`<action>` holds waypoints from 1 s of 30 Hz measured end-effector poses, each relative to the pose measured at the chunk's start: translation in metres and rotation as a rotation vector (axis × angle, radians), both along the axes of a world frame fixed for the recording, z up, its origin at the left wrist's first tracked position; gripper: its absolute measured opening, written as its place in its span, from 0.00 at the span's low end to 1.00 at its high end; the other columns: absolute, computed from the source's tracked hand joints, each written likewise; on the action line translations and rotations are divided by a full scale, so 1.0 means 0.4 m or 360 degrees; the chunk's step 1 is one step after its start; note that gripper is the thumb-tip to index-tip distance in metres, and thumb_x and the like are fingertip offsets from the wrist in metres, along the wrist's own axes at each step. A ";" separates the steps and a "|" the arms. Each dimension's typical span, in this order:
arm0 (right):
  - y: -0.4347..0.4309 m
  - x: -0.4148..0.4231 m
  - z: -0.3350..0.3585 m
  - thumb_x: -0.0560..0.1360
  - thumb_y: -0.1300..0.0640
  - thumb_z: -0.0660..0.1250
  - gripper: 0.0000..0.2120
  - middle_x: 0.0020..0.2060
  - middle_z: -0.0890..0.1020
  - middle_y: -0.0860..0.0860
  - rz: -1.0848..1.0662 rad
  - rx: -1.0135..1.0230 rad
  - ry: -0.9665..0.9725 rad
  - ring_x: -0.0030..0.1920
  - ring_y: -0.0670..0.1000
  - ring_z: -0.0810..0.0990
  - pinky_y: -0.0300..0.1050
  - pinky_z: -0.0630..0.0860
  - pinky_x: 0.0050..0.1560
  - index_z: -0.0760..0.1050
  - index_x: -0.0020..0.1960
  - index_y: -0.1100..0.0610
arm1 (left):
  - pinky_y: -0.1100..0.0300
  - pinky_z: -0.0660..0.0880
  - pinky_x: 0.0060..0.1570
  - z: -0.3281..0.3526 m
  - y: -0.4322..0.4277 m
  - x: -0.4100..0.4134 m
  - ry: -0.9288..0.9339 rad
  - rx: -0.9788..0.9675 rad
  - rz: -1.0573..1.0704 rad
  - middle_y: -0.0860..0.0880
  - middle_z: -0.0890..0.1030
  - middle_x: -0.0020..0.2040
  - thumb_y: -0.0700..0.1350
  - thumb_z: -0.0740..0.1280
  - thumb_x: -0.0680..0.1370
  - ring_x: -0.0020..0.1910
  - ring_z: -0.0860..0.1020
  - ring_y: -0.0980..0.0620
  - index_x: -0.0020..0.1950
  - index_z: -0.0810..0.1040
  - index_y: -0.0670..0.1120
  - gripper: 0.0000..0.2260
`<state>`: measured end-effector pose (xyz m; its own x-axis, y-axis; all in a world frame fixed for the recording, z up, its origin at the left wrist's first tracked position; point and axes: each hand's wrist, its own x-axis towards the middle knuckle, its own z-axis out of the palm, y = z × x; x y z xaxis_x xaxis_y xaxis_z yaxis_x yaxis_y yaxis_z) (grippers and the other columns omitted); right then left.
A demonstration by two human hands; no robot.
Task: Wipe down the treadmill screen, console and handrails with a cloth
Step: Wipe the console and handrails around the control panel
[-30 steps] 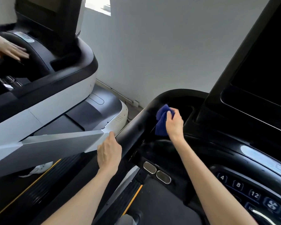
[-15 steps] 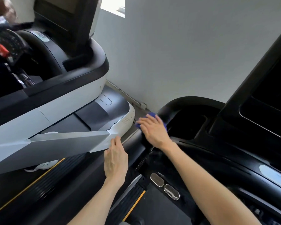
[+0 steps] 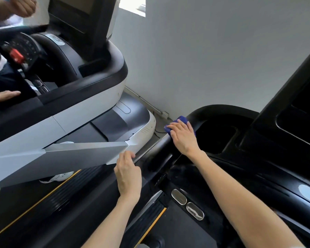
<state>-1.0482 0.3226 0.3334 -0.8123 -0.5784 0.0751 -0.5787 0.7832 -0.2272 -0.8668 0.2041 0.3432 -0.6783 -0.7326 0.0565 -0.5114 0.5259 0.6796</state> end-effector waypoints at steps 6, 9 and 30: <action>-0.068 0.292 -0.039 0.78 0.50 0.51 0.20 0.63 0.75 0.45 0.0650 -0.0167 0.0095 0.69 0.50 0.67 0.50 0.53 0.71 0.71 0.66 0.50 | 0.50 0.68 0.49 -0.015 -0.034 0.047 -0.0433 -0.0240 0.0009 0.43 0.81 0.50 0.33 0.58 0.75 0.50 0.77 0.41 0.52 0.75 0.43 0.11; -0.052 0.262 -0.050 0.79 0.50 0.51 0.21 0.66 0.73 0.45 0.0844 -0.0163 0.0119 0.70 0.48 0.65 0.49 0.54 0.72 0.68 0.69 0.50 | 0.50 0.69 0.50 -0.008 -0.029 0.032 -0.0458 -0.0225 -0.0009 0.43 0.80 0.52 0.35 0.57 0.77 0.52 0.76 0.41 0.53 0.73 0.44 0.09; 0.039 0.180 -0.095 0.78 0.46 0.53 0.24 0.68 0.72 0.53 -0.0127 -0.0535 0.0152 0.71 0.56 0.64 0.53 0.58 0.72 0.69 0.68 0.57 | 0.52 0.67 0.50 -0.020 0.022 0.024 -0.0355 -0.0426 -0.0058 0.45 0.78 0.50 0.33 0.59 0.74 0.49 0.75 0.45 0.56 0.71 0.43 0.12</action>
<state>-0.9763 0.3383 0.2956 -0.8339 -0.4435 0.3285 -0.5500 0.7175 -0.4275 -0.8570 0.2127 0.3351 -0.7209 -0.6870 0.0907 -0.6095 0.6909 0.3889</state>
